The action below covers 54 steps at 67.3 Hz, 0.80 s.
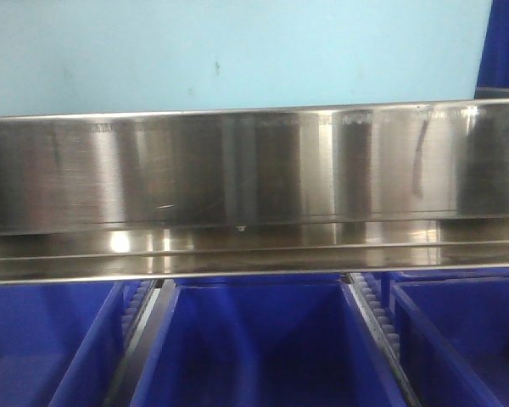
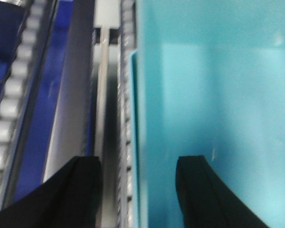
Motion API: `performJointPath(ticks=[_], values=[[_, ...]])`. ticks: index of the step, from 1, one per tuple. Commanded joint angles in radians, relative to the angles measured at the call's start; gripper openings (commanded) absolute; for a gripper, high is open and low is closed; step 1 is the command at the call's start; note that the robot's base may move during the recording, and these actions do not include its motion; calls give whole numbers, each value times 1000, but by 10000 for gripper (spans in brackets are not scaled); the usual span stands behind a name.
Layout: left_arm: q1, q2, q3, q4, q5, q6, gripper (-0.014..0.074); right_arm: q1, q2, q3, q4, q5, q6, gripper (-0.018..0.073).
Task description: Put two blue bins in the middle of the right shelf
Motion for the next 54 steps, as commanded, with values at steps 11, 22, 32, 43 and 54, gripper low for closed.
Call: performJointPath(ticks=[11, 22, 32, 43, 54], values=[[-7, 71, -51, -80, 116, 18, 277, -65, 4, -8, 153, 25, -146, 380], [-5, 71, -11, -108, 116, 22, 277, -63, 4, 12, 182, 25, -146, 380], [-5, 71, 41, -114, 116, 22, 277, -63, 4, 73, 196, 25, -146, 380], [-5, 71, 49, -140, 116, 22, 277, -63, 5, 73, 214, 25, -146, 380], [16, 67, 49, -159, 116, 40, 277, -63, 5, 73, 214, 25, -146, 380]])
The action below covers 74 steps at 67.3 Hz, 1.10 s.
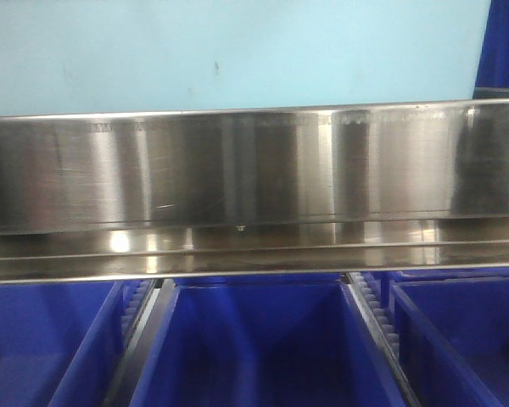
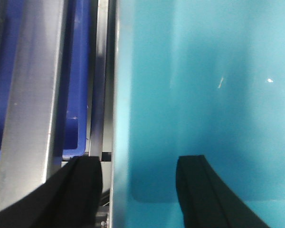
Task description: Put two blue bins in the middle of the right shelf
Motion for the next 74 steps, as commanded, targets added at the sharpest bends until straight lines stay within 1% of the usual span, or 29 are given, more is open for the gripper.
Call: performJointPath(ticks=[1, 11, 13, 20, 32, 37, 46, 74], values=[[25, -11, 3, -23, -3, 26, 277, -5, -5, 2, -3, -6, -10, 380], [96, -13, 3, -87, -3, 70, 277, -5, -5, 2, -3, -6, -10, 380], [103, -13, 3, -100, -3, 75, 277, -5, -5, 2, -3, -6, -10, 380], [98, -13, 3, -126, -3, 92, 277, -5, -5, 2, -3, -6, -10, 380], [61, -13, 3, -126, -3, 93, 277, -5, -1, 2, -3, -6, -10, 380], [48, -13, 3, -110, -3, 93, 277, -5, 3, 2, -3, -6, -10, 380], [48, -13, 3, -80, -3, 93, 277, -5, 14, 2, 2, -6, -10, 380], [48, -13, 25, -81, -3, 93, 277, -5, 18, 0, 5, -6, -10, 370]])
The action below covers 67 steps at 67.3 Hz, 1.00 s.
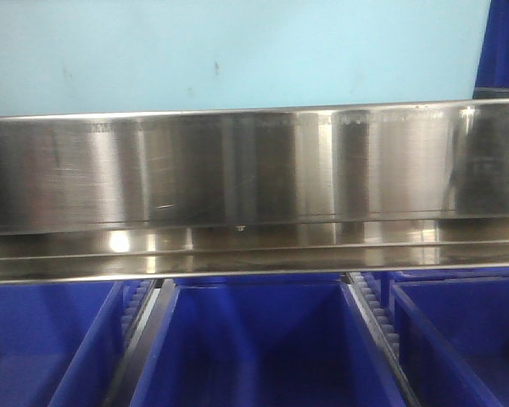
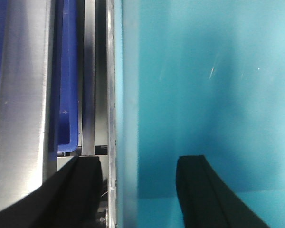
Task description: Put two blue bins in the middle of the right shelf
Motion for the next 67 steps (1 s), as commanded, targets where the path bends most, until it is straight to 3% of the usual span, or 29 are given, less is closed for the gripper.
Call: performJointPath(ticks=[1, 4, 11, 20, 30, 67], values=[[-6, -13, 16, 4, -3, 1, 277, -5, -4, 0, -1, -6, -10, 362], [-6, -13, 26, 0, -3, 1, 275, -5, -4, 0, 1, -6, -10, 328], [-6, -13, 37, -7, -3, 1, 255, -5, -4, 0, 17, -6, -10, 129], [-6, -13, 37, -9, -3, -1, 113, -5, -4, 0, 42, -6, -70, -167], [-6, -13, 37, -9, -3, -1, -112, -5, -4, 0, 46, -6, -78, -163], [-6, -13, 35, -9, -3, 51, -111, -5, -4, 0, 52, -6, -147, -163]])
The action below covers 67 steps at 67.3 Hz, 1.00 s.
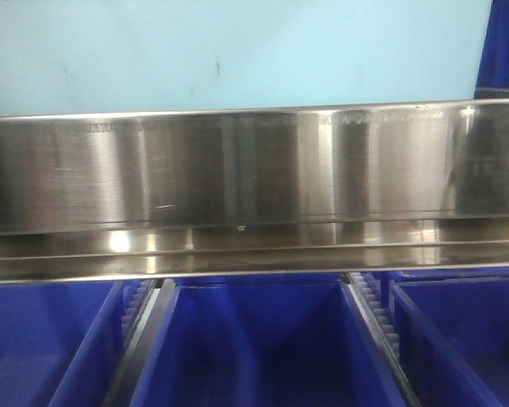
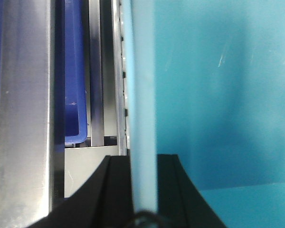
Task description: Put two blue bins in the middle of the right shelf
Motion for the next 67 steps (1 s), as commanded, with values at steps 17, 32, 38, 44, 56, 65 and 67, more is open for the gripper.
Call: performJointPath(ticks=[17, 32, 38, 44, 56, 65, 67], values=[[-6, -47, -23, -9, -5, 10, -111, -5, -4, -73, -3, -8, -45, -163], [-6, -57, -154, 31, -79, 10, -111, -5, -4, -179, -3, -74, -56, -163], [-6, -57, -213, 67, -110, 10, -111, -5, -4, -225, -12, -133, -73, -163], [-6, -57, -266, 116, -153, 10, -111, -5, -4, -271, -12, -197, -86, -163], [-6, -57, -337, 206, -239, 10, -111, -5, -4, -331, -15, -325, -86, -163], [-6, -57, -346, 224, -267, 10, -111, -5, -4, -336, -15, -360, -86, -163], [-6, -57, -346, 224, -269, 10, -111, -5, -4, -336, -17, -360, -86, -163]])
